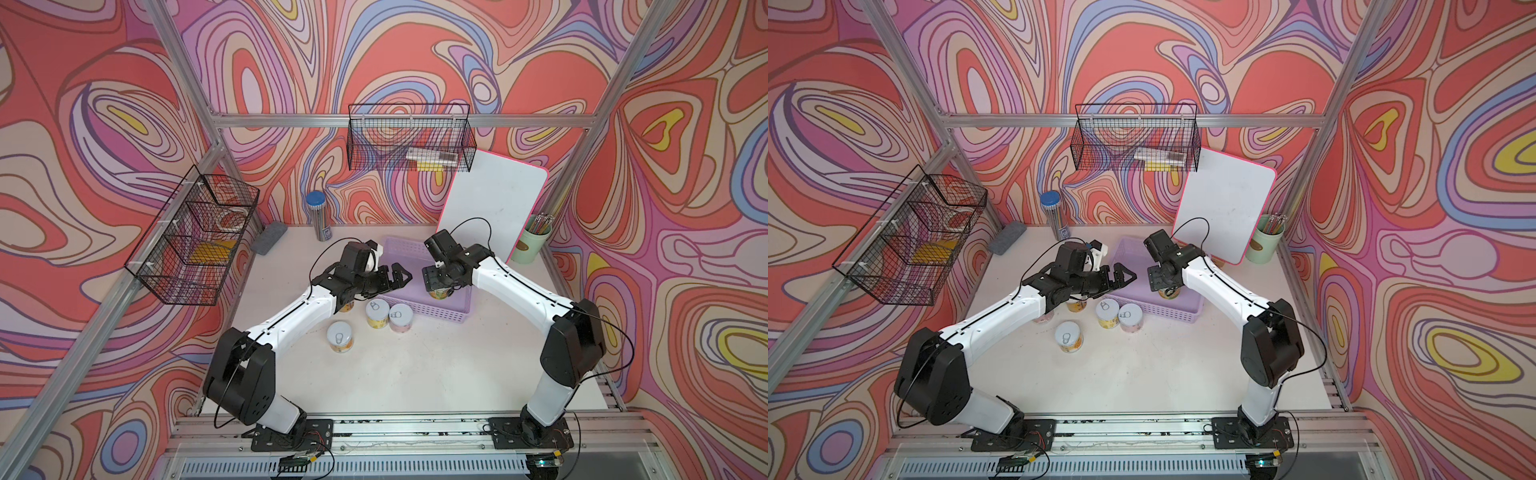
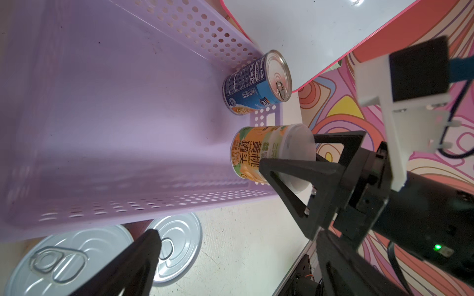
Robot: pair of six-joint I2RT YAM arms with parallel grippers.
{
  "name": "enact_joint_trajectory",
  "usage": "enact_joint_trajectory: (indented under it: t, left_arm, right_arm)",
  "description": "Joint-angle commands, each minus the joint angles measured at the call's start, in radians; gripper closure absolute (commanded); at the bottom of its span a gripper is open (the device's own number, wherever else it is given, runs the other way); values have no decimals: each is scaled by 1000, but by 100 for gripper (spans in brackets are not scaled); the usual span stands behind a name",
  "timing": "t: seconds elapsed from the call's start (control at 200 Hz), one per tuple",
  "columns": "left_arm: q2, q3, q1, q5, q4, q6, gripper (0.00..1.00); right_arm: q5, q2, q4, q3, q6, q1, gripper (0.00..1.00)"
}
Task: Put the canned food in the basket
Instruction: Place the canned food in the basket.
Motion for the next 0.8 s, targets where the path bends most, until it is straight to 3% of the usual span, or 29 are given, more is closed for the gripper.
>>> enact_joint_trajectory:
  t: [0.0,0.28,0.796]
  left_arm:
    - [29,37,-23,-26,16,10,1]
    - [51,42,-74,-71,-18,41,1]
    - [37,36,-84,-86,-57,73,1]
  right_arm:
    - [17,-49,90,-17,31,-22,41]
    - [52,-9,143,-48,107,-72,42]
    - [116,81,217,-89,219,-127,43]
